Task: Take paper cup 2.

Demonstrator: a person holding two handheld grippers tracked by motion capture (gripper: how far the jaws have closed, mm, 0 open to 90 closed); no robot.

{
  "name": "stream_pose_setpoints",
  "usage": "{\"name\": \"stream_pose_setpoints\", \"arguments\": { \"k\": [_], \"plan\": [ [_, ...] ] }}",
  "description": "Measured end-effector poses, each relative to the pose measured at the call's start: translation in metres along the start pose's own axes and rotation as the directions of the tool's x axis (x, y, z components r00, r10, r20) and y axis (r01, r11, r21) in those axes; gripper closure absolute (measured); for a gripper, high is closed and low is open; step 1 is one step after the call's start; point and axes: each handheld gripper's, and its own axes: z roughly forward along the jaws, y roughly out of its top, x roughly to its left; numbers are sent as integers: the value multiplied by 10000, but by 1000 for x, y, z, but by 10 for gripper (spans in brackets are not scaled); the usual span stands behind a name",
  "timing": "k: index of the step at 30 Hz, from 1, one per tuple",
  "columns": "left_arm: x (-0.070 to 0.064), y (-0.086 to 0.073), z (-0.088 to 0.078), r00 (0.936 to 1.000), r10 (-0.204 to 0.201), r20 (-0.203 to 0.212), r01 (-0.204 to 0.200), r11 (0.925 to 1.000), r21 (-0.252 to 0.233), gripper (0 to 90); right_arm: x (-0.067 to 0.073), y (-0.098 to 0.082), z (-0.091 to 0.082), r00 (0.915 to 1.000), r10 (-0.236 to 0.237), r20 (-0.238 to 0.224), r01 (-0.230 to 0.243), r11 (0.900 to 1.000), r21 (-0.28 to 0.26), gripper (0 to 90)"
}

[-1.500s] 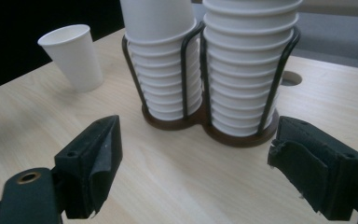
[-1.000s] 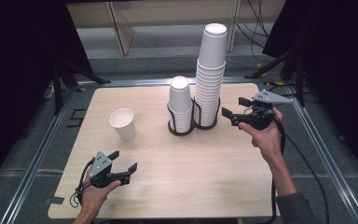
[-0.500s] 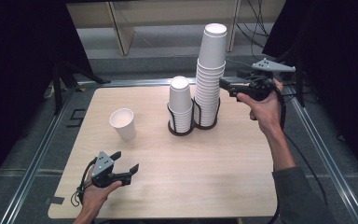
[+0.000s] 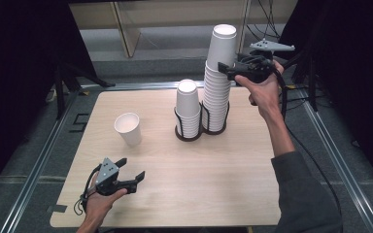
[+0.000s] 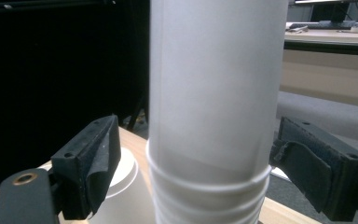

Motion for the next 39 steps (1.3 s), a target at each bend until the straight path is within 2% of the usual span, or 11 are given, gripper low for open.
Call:
{"name": "stream_pose_setpoints", "arguments": {
  "k": [6,9,10,11,14,20,27,28,32,36,39],
  "plan": [
    [0,0,-2,10000,-8,2,8,10000,39,145,-3,8,16,9998,-93,150,92,9999,55,151],
    [2,0,-1,10000,7,21,-7,10000,4,145,-4,12,22,9997,69,238,-72,9999,139,148],
    [2,0,-2,10000,14,0,-14,10000,31,145,-6,12,24,9997,-37,233,35,9999,109,145],
    [2,0,-2,10000,15,8,-15,10000,24,145,-6,13,26,9996,136,239,-140,9998,164,136],
    [2,0,-2,10000,4,19,-4,10000,7,145,-8,14,33,9999,149,67,-149,9999,86,103],
    [2,0,-3,10000,-9,-12,9,10000,87,145,-8,15,45,9998,137,134,-139,9997,191,119],
    [2,0,-3,10000,-14,-6,14,10000,59,145,-9,17,45,9998,166,74,-168,9994,289,148],
    [2,0,-3,10000,-21,-7,21,10000,68,145,-10,18,44,9999,27,164,-29,9999,167,151],
    [2,0,-3,10000,-13,-3,13,10000,72,145,-7,27,39,9998,129,128,-127,9997,-187,156],
    [2,0,-3,10000,-11,-1,11,10000,45,145,-2,40,34,9994,-71,342,82,9994,-323,159],
    [2,0,-4,10000,-25,5,25,10000,35,145,1,49,29,9992,-12,392,30,9989,-461,160]
  ]
}}
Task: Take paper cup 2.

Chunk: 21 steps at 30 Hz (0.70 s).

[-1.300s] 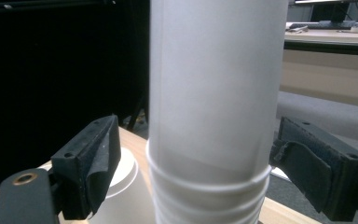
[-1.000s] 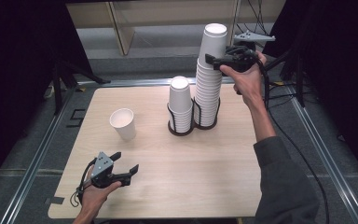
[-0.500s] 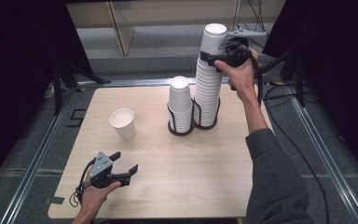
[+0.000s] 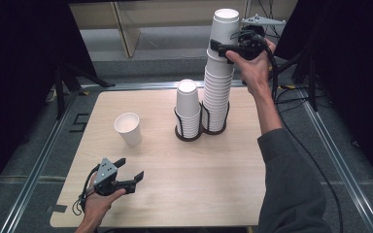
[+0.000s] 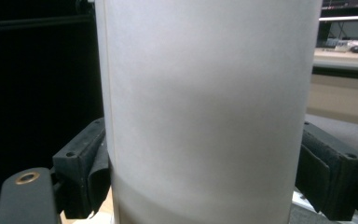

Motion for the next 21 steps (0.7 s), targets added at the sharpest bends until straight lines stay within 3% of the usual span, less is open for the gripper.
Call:
{"name": "stream_pose_setpoints", "arguments": {
  "k": [9,14,21],
  "plan": [
    [0,0,0,10000,61,18,-61,10000,76,145,5,27,-13,10000,45,-1,-45,9967,-813,161],
    [-1,-1,1,10000,42,70,-42,10000,-11,145,10,48,-29,9998,-180,-40,173,9915,-1287,161],
    [-1,-1,1,9999,76,77,-76,10000,26,145,20,60,-47,9986,-516,-74,501,9898,-1332,161]
  ]
}}
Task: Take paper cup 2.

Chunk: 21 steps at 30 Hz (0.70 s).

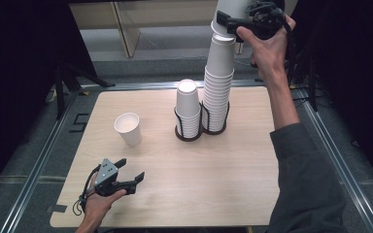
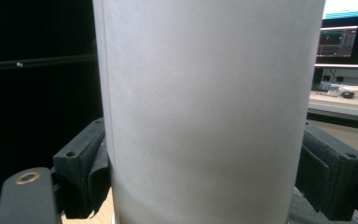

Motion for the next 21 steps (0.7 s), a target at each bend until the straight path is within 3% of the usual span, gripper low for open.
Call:
{"name": "stream_pose_setpoints", "arguments": {
  "k": [10,13,19,21],
  "plan": [
    [0,0,1,10000,64,15,-64,10000,66,145,12,-33,-36,9985,232,-504,-230,9997,39,161],
    [-1,0,1,10000,45,-5,-45,9999,89,145,21,-50,-52,9948,484,-896,-484,9988,24,161],
    [-4,0,3,9999,54,124,-54,10000,-25,145,43,-93,-71,9896,315,-1404,-279,9992,275,161],
    [-4,0,3,9999,110,122,-112,9999,88,145,51,-107,-75,9810,754,-1786,-689,9967,420,161]
  ]
}}
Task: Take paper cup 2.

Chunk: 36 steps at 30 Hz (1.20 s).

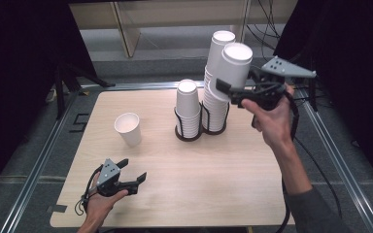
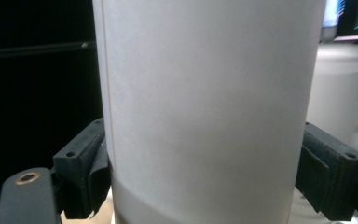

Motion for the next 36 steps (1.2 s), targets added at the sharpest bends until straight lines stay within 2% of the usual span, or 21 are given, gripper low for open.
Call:
{"name": "stream_pose_setpoints", "arguments": {
  "k": [1,2,3,6,7,9,11,14,15,16,18,19,21,22,27,28,29,30,32,33,36],
  "plan": [
    [-1,0,1,10000,-60,57,60,9999,-104,145,2,-7,0,9999,-161,-3,161,9999,28,161],
    [-1,-1,2,9999,-47,134,49,9999,-158,145,5,-14,1,10000,8,-88,-7,9999,144,161],
    [-1,0,1,10000,-19,59,20,10000,-57,145,7,-21,2,9999,-82,-142,83,9999,70,161],
    [-3,0,2,10000,-71,62,72,9998,-187,145,11,-42,6,9995,133,-293,-120,9988,474,160],
    [-3,1,4,9999,-54,111,57,9994,-355,145,13,-49,8,9989,236,-397,-214,9982,555,161],
    [-5,2,6,10000,-47,61,50,9991,-423,145,14,-63,12,9991,90,-421,-64,9980,623,161],
    [-7,4,9,9999,-74,153,83,9984,-568,145,18,-76,17,9979,276,-592,-229,9966,794,160],
    [-14,7,13,9993,111,362,-86,9976,-692,145,22,-95,28,9963,387,-771,-308,9943,1018,161],
    [-16,8,14,9987,223,468,-188,9970,-746,145,24,-100,31,9943,565,-901,-459,9922,1158,160],
    [-18,9,14,9981,305,529,-265,9969,-739,145,24,-104,34,9936,604,-955,-478,9905,1291,161],
    [-21,10,16,9962,472,733,-395,9938,-1035,145,26,-112,41,9923,587,-1090,-441,9903,1320,161],
    [-22,11,16,9952,533,825,-435,9923,-1163,145,29,-115,43,9899,763,-1199,-588,9879,1433,161],
    [-24,11,14,9938,681,883,-582,9922,-1104,145,32,-121,48,9890,775,-1262,-589,9876,1454,161],
    [-24,11,15,9929,703,962,-586,9911,-1198,145,33,-125,51,9887,638,-1356,-439,9885,1450,160],
    [-25,8,15,9900,762,1189,-592,9883,-1407,144,43,-142,61,9814,808,-1744,-490,9825,1794,161],
    [-26,7,16,9883,783,1311,-572,9858,-1577,144,45,-146,63,9777,971,-1862,-609,9796,1913,161],
    [-24,8,17,9840,1115,1388,-862,9805,-1767,144,47,-149,66,9765,888,-1965,-498,9795,1954,161],
    [-24,8,17,9822,1180,1464,-891,9777,-1902,144,50,-151,67,9755,965,-1976,-550,9772,2053,160],
    [-25,8,15,9819,1224,1447,-974,9809,-1683,144,53,-156,71,9711,892,-2213,-432,9779,2044,160],
    [-26,8,17,9806,1172,1572,-871,9785,-1868,144,56,-158,72,9687,991,-2278,-495,9756,2138,160],
    [-27,8,18,9799,1175,1610,-871,9790,-1843,144,61,-164,77,9662,881,-2424,-345,9756,2167,161]
  ]
}}
